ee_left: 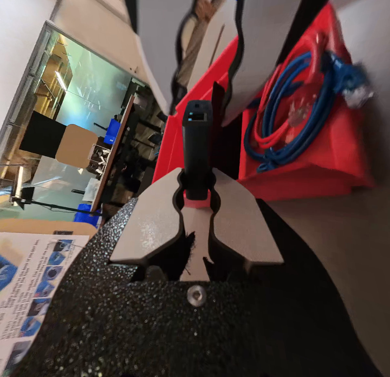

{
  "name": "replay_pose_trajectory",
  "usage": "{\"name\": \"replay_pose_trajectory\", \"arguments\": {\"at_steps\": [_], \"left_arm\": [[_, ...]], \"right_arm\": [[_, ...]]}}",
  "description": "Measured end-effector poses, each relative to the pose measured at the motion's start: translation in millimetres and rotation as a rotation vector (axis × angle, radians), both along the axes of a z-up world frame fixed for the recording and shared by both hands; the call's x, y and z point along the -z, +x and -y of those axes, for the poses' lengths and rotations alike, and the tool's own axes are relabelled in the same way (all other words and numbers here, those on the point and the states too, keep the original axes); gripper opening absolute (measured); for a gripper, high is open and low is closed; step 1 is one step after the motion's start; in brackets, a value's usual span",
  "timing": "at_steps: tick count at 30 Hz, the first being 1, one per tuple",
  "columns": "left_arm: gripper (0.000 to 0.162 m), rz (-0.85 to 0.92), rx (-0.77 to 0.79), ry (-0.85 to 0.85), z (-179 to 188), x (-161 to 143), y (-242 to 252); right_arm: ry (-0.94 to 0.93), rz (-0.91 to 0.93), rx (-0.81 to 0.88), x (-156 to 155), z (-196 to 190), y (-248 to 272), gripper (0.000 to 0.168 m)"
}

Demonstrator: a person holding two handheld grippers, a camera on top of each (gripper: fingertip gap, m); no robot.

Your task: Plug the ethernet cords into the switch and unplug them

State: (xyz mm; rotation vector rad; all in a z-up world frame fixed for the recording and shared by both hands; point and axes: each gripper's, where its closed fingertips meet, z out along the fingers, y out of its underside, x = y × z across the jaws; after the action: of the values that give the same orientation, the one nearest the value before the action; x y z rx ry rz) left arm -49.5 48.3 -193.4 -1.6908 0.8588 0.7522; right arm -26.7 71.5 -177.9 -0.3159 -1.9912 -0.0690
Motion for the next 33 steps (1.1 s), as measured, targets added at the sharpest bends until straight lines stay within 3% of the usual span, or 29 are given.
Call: {"name": "replay_pose_trajectory", "arguments": {"at_steps": [5, 8, 12, 15, 18, 20, 23, 25, 29, 33], "left_arm": [[0.020, -0.039, 0.006, -0.042, -0.8, 3.3, 7.2], [0.020, -0.082, 0.012, 0.005, -0.6, -5.8, 10.7], [0.027, 0.012, 0.139, 0.141, 5.6, -22.9, 23.4], [0.058, 0.186, 0.211, 0.177, 11.0, -31.5, 24.1], [0.084, 0.222, 0.151, 0.142, 5.1, -25.4, 14.0], [0.086, 0.172, 0.178, 0.129, 2.9, -20.1, 23.2], [0.082, 0.212, 0.337, 0.146, 8.0, -21.9, 54.0], [0.076, 0.334, 0.465, 0.180, 17.6, -32.5, 69.7], [0.066, 0.751, 0.743, 0.272, 44.5, -69.6, 81.3], [0.065, 1.063, 0.863, 0.369, 51.8, -94.8, 71.7]], "right_arm": [[0.105, -0.032, -0.026, 0.6, 12.8, 2.2, 0.036], [0.133, -0.084, -0.051, -1.1, 17.0, 1.2, 0.024], [-0.164, -0.106, -0.098, -9.3, 21.9, 10.2, 0.020], [-0.458, -0.154, -0.179, -24.7, 31.0, 19.2, 0.020], [-0.669, -0.172, -0.271, -35.7, 42.9, 28.6, 0.021], [-0.704, -0.169, -0.306, -35.6, 47.8, 32.2, 0.020], [-0.718, -0.152, -0.357, -31.3, 56.9, 36.3, 0.020], [-0.774, -0.145, -0.408, -31.7, 64.1, 40.2, 0.020], [-1.026, -0.183, -0.484, -45.3, 71.6, 42.7, 0.020], [-1.313, -0.267, -0.558, -63.4, 76.4, 39.0, 0.020]]}}
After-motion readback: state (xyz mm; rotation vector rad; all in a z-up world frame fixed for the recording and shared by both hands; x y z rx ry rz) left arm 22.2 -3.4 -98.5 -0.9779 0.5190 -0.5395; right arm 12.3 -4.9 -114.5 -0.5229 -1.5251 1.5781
